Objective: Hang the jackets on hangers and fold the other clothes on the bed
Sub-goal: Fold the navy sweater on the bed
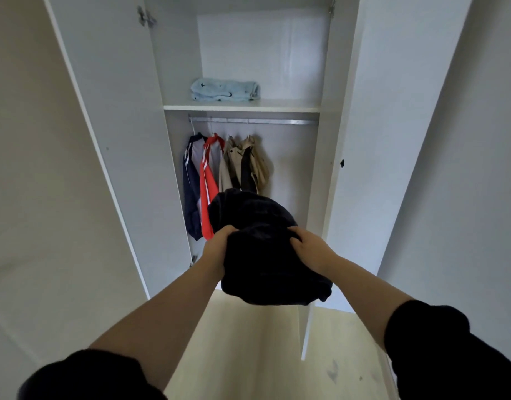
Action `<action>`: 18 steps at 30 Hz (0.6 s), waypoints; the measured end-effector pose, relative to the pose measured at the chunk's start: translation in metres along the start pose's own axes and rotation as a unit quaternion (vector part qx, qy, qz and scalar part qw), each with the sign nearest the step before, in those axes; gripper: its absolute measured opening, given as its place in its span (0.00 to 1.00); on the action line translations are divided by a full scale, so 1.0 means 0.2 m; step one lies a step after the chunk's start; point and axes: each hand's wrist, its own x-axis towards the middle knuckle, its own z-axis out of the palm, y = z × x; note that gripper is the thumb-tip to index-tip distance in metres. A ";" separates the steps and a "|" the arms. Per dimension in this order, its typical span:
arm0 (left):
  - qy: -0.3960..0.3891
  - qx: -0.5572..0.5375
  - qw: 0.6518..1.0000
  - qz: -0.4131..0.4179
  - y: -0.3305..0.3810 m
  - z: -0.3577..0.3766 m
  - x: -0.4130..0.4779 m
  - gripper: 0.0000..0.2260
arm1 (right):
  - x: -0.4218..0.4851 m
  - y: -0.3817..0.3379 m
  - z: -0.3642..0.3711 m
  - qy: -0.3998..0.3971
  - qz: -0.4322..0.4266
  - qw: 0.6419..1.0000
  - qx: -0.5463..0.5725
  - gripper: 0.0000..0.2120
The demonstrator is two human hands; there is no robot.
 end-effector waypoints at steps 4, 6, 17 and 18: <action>0.026 0.003 1.000 -0.005 -0.03 -0.01 0.02 0.20 | 0.04 0.04 0.00 0.000 -0.020 1.000 0.002 0.21; 0.031 -0.010 0.999 -0.001 -0.04 -0.02 0.03 0.22 | 0.07 0.03 0.01 0.011 -0.031 0.999 0.003 0.21; -0.016 -0.128 0.989 0.078 0.30 -0.06 0.45 0.15 | 0.64 -0.26 -0.03 0.100 -0.098 0.990 -0.027 0.21; -0.030 -0.143 0.986 0.079 0.35 -0.06 0.50 0.14 | 0.71 -0.30 -0.03 0.114 -0.100 0.988 -0.032 0.21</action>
